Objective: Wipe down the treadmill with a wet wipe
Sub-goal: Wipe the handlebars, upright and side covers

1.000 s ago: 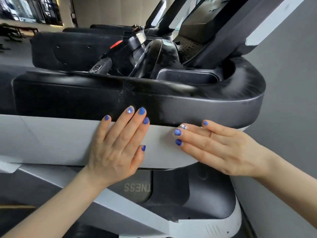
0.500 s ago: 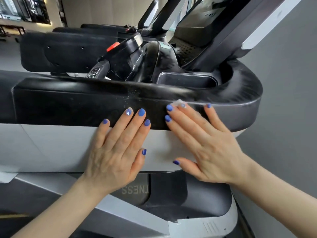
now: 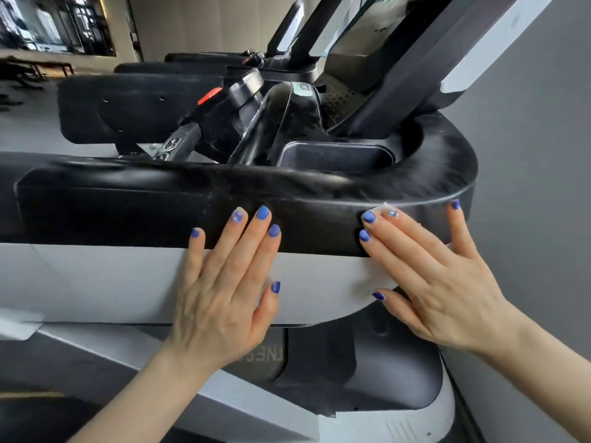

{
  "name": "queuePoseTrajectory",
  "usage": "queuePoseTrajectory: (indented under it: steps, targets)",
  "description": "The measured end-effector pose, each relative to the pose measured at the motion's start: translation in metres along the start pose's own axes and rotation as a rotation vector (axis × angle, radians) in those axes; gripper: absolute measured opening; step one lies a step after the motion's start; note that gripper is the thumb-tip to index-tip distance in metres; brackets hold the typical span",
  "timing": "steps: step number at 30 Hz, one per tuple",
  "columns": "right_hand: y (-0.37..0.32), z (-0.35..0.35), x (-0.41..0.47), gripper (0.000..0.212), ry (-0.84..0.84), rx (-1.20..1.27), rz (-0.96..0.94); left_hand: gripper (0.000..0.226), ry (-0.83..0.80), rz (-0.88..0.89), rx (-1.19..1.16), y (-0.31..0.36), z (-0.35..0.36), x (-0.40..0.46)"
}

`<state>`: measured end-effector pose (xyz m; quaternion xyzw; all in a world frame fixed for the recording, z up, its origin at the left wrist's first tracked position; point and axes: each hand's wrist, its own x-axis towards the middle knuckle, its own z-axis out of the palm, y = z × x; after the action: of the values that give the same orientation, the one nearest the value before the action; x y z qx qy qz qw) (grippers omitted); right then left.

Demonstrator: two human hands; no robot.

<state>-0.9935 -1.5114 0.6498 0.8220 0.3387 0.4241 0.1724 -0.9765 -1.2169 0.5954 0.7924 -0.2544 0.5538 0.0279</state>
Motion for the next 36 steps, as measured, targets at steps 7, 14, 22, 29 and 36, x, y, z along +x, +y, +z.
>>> queuePoseTrajectory:
  steps: [7, 14, 22, 29, 36]
  targets:
    - [0.054, -0.007, -0.003, 0.060, -0.004, 0.147, -0.185, 0.059, 0.029, -0.194, 0.066, 0.030, 0.015, 0.016]
    - [0.084, 0.002, 0.003, 0.058, -0.045, 0.331, -0.350, 0.055, 0.024, -0.230, 0.131, 0.034, 0.016, 0.014]
    - [0.070, 0.001, 0.019, 0.066, -0.065, 0.243, -0.426, 0.055, 0.003, -0.199, 0.120, 0.032, 0.011, 0.012]
    - [0.101, 0.004, 0.020, 0.064, -0.016, 0.133, -0.512, 0.059, -0.084, -0.233, 0.078, 0.035, 0.001, 0.013]
    - [0.107, 0.009, 0.019, 0.068, -0.011, 0.105, -0.751, 0.061, -0.207, -0.185, 0.050, 0.061, 0.000, 0.018]
